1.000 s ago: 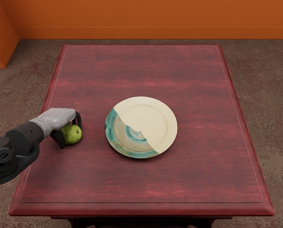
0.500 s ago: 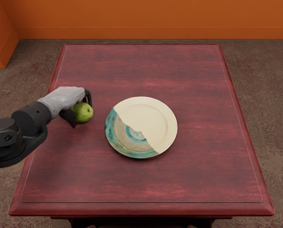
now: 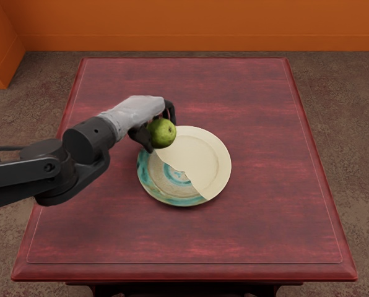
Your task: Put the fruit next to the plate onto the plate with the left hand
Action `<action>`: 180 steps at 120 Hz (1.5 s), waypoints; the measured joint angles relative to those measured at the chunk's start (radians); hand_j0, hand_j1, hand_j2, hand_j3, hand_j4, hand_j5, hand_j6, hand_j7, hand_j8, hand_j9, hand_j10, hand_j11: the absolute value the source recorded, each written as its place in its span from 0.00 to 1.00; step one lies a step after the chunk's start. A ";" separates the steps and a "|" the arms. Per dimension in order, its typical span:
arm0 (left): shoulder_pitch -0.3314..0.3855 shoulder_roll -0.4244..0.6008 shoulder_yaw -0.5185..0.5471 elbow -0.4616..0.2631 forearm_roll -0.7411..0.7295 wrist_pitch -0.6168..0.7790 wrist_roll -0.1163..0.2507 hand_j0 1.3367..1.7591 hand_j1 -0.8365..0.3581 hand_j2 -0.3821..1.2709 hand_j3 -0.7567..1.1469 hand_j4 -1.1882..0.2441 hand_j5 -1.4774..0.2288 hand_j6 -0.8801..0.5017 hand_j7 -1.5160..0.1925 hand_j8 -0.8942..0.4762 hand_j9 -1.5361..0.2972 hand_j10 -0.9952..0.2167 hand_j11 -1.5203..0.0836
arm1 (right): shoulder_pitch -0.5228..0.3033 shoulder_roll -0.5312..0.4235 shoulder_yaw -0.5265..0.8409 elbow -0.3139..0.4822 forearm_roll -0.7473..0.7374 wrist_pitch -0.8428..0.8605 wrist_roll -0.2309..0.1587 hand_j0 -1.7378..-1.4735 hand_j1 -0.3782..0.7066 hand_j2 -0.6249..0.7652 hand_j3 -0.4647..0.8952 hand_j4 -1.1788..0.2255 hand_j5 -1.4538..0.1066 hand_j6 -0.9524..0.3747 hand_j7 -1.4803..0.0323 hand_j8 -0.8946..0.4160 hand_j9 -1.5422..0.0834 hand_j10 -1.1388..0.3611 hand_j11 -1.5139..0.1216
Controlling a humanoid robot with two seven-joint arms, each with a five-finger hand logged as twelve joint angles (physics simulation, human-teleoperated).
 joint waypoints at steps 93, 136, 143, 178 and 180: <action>0.083 -0.140 0.023 0.137 0.009 0.004 0.000 0.75 0.57 0.42 0.40 0.52 0.46 0.37 0.47 0.32 0.44 0.38 0.50 | 0.000 0.000 0.000 0.000 0.000 0.000 0.000 0.30 0.03 0.45 0.34 0.84 0.93 0.72 0.98 0.68 0.95 0.76 0.93; 0.014 -0.110 0.011 0.126 0.005 0.002 0.000 0.76 0.82 0.28 0.40 0.71 0.72 0.52 0.74 0.52 0.70 0.66 0.79 | 0.000 0.000 0.001 0.000 0.000 0.000 0.000 0.30 0.03 0.45 0.34 0.84 0.93 0.72 0.98 0.68 0.95 0.76 0.93; -0.004 -0.105 -0.001 0.121 -0.017 -0.004 0.000 0.76 0.86 0.27 0.40 0.73 0.75 0.54 0.77 0.55 0.73 0.70 0.82 | 0.000 0.000 0.001 0.000 0.000 0.001 0.000 0.30 0.03 0.45 0.34 0.84 0.93 0.72 0.98 0.68 0.95 0.76 0.93; -0.007 0.032 -0.304 0.098 -0.519 -0.364 0.000 0.76 0.95 0.24 0.40 0.79 0.83 0.60 0.85 0.62 0.80 0.78 0.91 | 0.000 0.000 0.000 0.000 0.000 0.000 0.000 0.30 0.03 0.45 0.34 0.84 0.93 0.72 0.98 0.68 0.95 0.76 0.93; -0.006 0.049 -0.326 0.098 -0.569 -0.394 0.000 0.76 0.95 0.24 0.40 0.80 0.83 0.60 0.85 0.62 0.80 0.78 0.91 | 0.000 0.000 0.000 0.000 0.000 0.000 0.000 0.30 0.03 0.45 0.34 0.84 0.93 0.72 0.98 0.68 0.95 0.76 0.93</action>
